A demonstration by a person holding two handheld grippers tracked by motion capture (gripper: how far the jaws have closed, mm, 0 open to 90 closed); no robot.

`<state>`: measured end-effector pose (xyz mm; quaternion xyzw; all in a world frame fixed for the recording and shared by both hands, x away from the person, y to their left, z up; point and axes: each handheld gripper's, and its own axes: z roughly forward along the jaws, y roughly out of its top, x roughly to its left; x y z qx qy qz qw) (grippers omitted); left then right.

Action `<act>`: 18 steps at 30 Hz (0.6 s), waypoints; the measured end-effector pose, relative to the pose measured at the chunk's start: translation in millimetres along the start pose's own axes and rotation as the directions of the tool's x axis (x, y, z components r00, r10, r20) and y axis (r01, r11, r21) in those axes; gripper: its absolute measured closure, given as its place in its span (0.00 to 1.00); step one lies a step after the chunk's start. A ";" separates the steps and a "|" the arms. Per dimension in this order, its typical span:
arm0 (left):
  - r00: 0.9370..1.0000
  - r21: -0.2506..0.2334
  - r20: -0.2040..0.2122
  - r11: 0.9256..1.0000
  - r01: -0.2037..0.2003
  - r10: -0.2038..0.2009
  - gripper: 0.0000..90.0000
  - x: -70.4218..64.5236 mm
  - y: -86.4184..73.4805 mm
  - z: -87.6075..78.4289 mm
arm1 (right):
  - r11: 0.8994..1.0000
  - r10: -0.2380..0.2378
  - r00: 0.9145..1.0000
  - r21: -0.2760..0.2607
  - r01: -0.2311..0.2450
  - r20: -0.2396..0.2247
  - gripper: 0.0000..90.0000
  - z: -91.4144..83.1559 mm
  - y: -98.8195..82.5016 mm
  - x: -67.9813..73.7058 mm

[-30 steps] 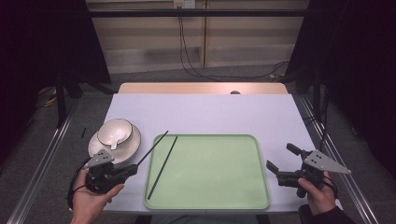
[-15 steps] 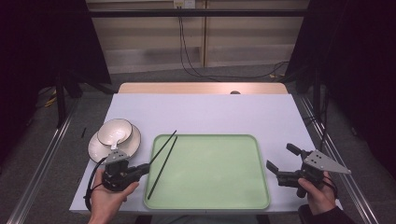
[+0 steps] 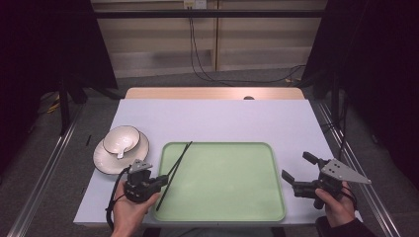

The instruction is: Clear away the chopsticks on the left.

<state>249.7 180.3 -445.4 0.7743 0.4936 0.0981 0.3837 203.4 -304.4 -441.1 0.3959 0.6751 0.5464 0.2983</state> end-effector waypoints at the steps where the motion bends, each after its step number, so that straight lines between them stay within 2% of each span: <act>1: 1.000 0.022 0.000 1.000 -0.012 0.012 0.96 -1.8 -0.1 3.5 | 1.000 0.000 1.000 -0.002 0.000 0.001 0.02 0.0 0.0 -0.1; 3: 1.000 0.018 -0.009 1.000 -0.001 0.001 0.96 -5.6 -0.6 8.6 | 1.000 0.000 1.000 -0.002 0.000 0.001 0.02 -0.1 0.0 -0.2; 4: 1.000 0.038 -0.003 0.999 -0.014 0.014 0.96 -6.0 0.5 10.6 | 1.000 0.000 1.000 -0.001 0.000 0.000 0.02 -0.2 0.0 -0.1; 6: 1.000 0.048 -0.009 0.999 -0.014 0.015 0.96 -7.4 1.3 13.6 | 1.000 0.000 1.000 0.003 0.000 -0.003 0.02 0.0 -0.1 -0.4; 9: 1.000 0.070 -0.019 0.998 -0.008 0.009 0.96 -9.0 1.6 17.8 | 1.000 0.003 1.000 0.005 -0.003 -0.006 0.02 0.0 0.0 -0.1; 11: 1.000 0.081 -0.022 0.997 0.014 -0.012 0.96 -10.1 1.3 20.0 | 1.000 0.001 1.000 0.003 -0.001 -0.005 0.02 0.0 -0.1 -0.3; 12: 1.000 0.091 -0.026 0.996 0.005 -0.003 0.96 -11.3 1.6 20.6 | 1.000 0.000 1.000 0.005 0.000 -0.006 0.02 -0.1 -0.1 -0.3; 15: 0.999 0.099 -0.033 0.995 0.004 0.000 0.96 -14.1 1.7 23.0 | 1.000 0.000 1.000 0.006 0.000 -0.011 0.02 -0.1 -0.2 0.0; 18: 1.000 0.101 -0.027 0.995 0.018 -0.015 0.96 -14.8 1.3 27.7 | 1.000 0.000 1.000 0.008 0.000 -0.014 0.02 0.0 -0.2 0.0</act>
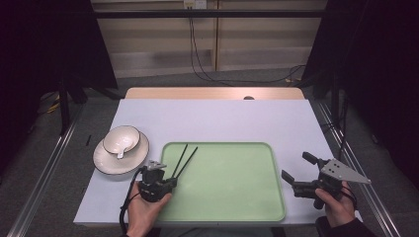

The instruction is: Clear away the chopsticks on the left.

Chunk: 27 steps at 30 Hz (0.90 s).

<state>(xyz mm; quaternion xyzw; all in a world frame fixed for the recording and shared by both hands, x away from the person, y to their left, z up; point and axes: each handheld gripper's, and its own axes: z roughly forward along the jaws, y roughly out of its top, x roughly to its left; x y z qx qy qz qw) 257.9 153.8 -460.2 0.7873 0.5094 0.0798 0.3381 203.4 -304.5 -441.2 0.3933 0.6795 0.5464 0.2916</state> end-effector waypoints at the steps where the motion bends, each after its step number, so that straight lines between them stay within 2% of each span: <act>1: 1.000 0.005 0.010 1.000 -0.005 0.005 0.96 0.7 0.2 0.7 | 1.000 -0.001 1.000 0.000 0.001 0.000 0.02 0.1 0.0 0.1; 5: 1.000 0.010 0.025 1.000 0.014 -0.014 0.95 0.9 -1.4 2.6 | 1.000 0.002 1.000 -0.008 -0.002 0.012 0.02 -0.4 0.3 -0.4; 10: 0.999 0.012 0.042 1.000 0.002 -0.002 0.95 3.2 -2.3 4.1 | 1.000 -0.001 1.000 -0.004 0.001 0.002 0.02 -0.1 0.1 -0.4; 12: 0.998 0.010 0.069 1.000 -0.001 0.001 0.90 4.5 -2.2 4.2 | 1.000 -0.001 1.000 -0.004 0.001 0.003 0.02 -0.1 0.1 -0.4; 14: 0.997 0.007 0.076 1.000 -0.002 0.001 0.87 4.3 -2.0 4.3 | 1.000 -0.001 1.000 -0.004 0.001 0.002 0.02 -0.2 0.1 -0.6; 17: 0.995 -0.008 0.094 1.000 -0.026 0.026 0.83 4.6 -1.5 4.3 | 1.000 -0.001 1.000 -0.004 0.001 0.002 0.02 -0.1 0.1 -0.6; 19: 0.993 -0.044 0.110 0.998 -0.045 0.049 0.78 5.4 -0.7 1.6 | 1.000 0.000 1.000 -0.004 0.000 -0.001 0.02 -0.1 0.1 -0.5; 22: 0.985 -0.130 0.129 0.987 -0.094 0.111 0.64 6.6 -0.2 -6.4 | 1.000 0.002 1.000 -0.002 -0.002 0.002 0.02 -0.3 0.2 -0.5; 24: 0.981 -0.175 0.125 0.976 -0.127 0.150 0.47 7.3 -0.5 -12.3 | 1.000 0.000 1.000 -0.006 0.000 0.000 0.02 -0.2 0.2 -0.5; 25: 0.977 -0.212 0.118 0.966 -0.151 0.178 0.43 7.9 -2.0 -16.6 | 1.000 0.000 1.000 -0.006 0.000 -0.001 0.02 -0.3 0.2 -0.5; 26: 0.972 -0.227 0.120 0.959 -0.172 0.203 0.35 9.2 -2.7 -19.2 | 1.000 0.000 1.000 -0.008 0.000 0.009 0.02 -0.3 0.3 -0.4; 27: 0.970 -0.240 0.103 0.952 -0.191 0.221 0.29 10.2 -3.6 -22.8 | 1.000 0.001 1.000 -0.008 -0.001 0.009 0.02 -0.4 0.3 -0.4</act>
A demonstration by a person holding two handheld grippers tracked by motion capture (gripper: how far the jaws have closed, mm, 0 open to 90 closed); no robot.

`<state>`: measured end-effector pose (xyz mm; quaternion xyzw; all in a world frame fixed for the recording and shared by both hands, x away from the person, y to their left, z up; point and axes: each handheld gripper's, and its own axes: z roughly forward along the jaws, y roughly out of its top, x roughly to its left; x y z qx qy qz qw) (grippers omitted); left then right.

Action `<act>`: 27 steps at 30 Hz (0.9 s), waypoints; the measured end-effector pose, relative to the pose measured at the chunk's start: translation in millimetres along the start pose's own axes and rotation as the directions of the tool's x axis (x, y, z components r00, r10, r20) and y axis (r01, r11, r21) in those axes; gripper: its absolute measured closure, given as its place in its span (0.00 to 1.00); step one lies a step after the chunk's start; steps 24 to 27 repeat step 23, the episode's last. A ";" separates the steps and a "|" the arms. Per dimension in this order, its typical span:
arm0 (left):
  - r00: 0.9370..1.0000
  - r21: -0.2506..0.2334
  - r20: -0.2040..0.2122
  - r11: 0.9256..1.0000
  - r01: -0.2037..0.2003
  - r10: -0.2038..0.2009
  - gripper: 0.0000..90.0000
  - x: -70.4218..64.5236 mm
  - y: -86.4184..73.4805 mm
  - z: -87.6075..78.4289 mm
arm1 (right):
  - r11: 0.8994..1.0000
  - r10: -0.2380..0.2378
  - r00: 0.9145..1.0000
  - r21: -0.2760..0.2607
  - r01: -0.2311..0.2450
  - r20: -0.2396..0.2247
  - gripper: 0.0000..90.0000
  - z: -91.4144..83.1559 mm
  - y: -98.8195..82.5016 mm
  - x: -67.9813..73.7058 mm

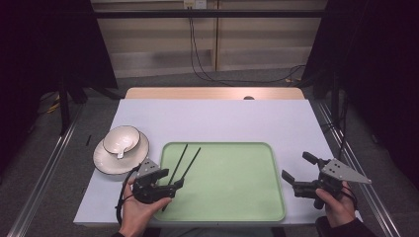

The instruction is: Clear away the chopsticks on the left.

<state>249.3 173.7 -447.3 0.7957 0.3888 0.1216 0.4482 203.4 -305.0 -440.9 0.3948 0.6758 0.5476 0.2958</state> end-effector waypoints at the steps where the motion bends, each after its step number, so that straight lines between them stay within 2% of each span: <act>1: 1.000 -0.014 -0.014 1.000 -0.016 0.016 0.22 0.3 -0.1 -4.1 | 1.000 0.000 1.000 0.000 0.000 0.000 0.02 0.0 0.0 0.0; 2: 1.000 -0.038 -0.015 0.999 -0.025 0.024 0.15 1.2 -0.9 -9.1 | 1.000 -0.001 1.000 0.002 0.001 -0.001 0.02 -0.2 0.0 -0.1; 3: 1.000 -0.068 -0.012 0.998 -0.010 0.009 0.10 3.0 -2.0 -14.4 | 1.000 -0.001 1.000 -0.001 0.001 0.001 0.02 -0.2 0.1 0.1; 4: 1.000 -0.094 -0.007 0.996 -0.004 0.004 0.07 5.6 -3.0 -20.6 | 1.000 -0.001 1.000 0.001 0.001 0.001 0.02 -0.5 0.1 0.0; 5: 1.000 -0.121 -0.021 0.993 -0.004 0.002 0.05 7.5 -5.0 -26.9 | 1.000 -0.002 1.000 0.001 0.002 0.001 0.02 -0.4 0.1 -0.1; 6: 1.000 -0.129 -0.026 0.991 -0.021 0.018 0.04 9.9 -7.8 -33.5 | 1.000 0.000 1.000 -0.001 0.000 0.003 0.02 -0.1 0.1 0.1; 7: 1.000 -0.131 -0.025 0.991 -0.019 0.016 0.04 12.9 -10.8 -39.8 | 1.000 -0.002 1.000 0.000 0.002 0.003 0.02 -0.3 0.1 -0.2; 8: 1.000 -0.154 -0.023 0.988 0.000 -0.003 0.04 16.3 -15.2 -47.3 | 1.000 -0.002 1.000 0.001 0.002 0.001 0.02 -0.4 0.1 0.0; 11: 1.000 -0.185 -0.031 0.983 -0.001 -0.005 0.04 21.9 -23.6 -62.8 | 1.000 0.002 1.000 0.001 -0.002 -0.003 0.02 -0.5 0.2 0.5; 13: 0.998 -0.228 -0.059 0.973 0.015 -0.030 0.03 24.3 -29.3 -72.5 | 1.000 0.003 1.000 0.004 -0.003 0.003 0.02 -0.9 0.1 0.6; 14: 0.996 -0.259 -0.070 0.966 0.029 -0.049 0.03 24.5 -32.6 -76.3 | 1.000 0.002 1.000 0.004 -0.002 0.006 0.02 -0.9 0.1 0.3; 15: 0.994 -0.278 -0.099 0.960 0.023 -0.053 0.03 25.0 -36.1 -80.4 | 1.000 0.000 1.000 0.003 0.000 0.007 0.02 -0.9 0.1 0.0; 17: 0.990 -0.312 -0.130 0.950 0.019 -0.062 0.02 27.9 -41.3 -87.5 | 1.000 0.004 1.000 0.002 -0.004 0.009 0.02 -0.7 0.2 0.2; 18: 0.985 -0.335 -0.150 0.942 0.026 -0.081 0.02 30.2 -44.1 -90.5 | 1.000 -0.002 1.000 0.002 0.002 0.006 0.02 -0.3 0.1 -0.2; 21: 0.986 -0.343 -0.144 0.939 0.032 -0.086 0.02 34.1 -46.1 -92.9 | 1.000 0.007 1.000 0.002 -0.007 0.009 0.02 -0.3 0.0 -0.1; 22: 0.987 -0.341 -0.142 0.940 0.022 -0.074 0.02 34.4 -45.0 -92.3 | 1.000 0.005 1.000 -0.001 -0.005 0.012 0.02 -0.1 -0.1 -0.5; 23: 0.990 -0.323 -0.130 0.946 0.005 -0.049 0.02 35.6 -43.6 -91.0 | 1.000 0.003 1.000 0.002 -0.003 0.010 0.02 -0.1 -0.3 -0.7; 27: 0.990 -0.323 -0.130 0.946 0.005 -0.049 0.02 35.6 -43.6 -91.0 | 1.000 0.003 1.000 0.002 -0.003 0.010 0.02 -0.1 -0.3 -0.7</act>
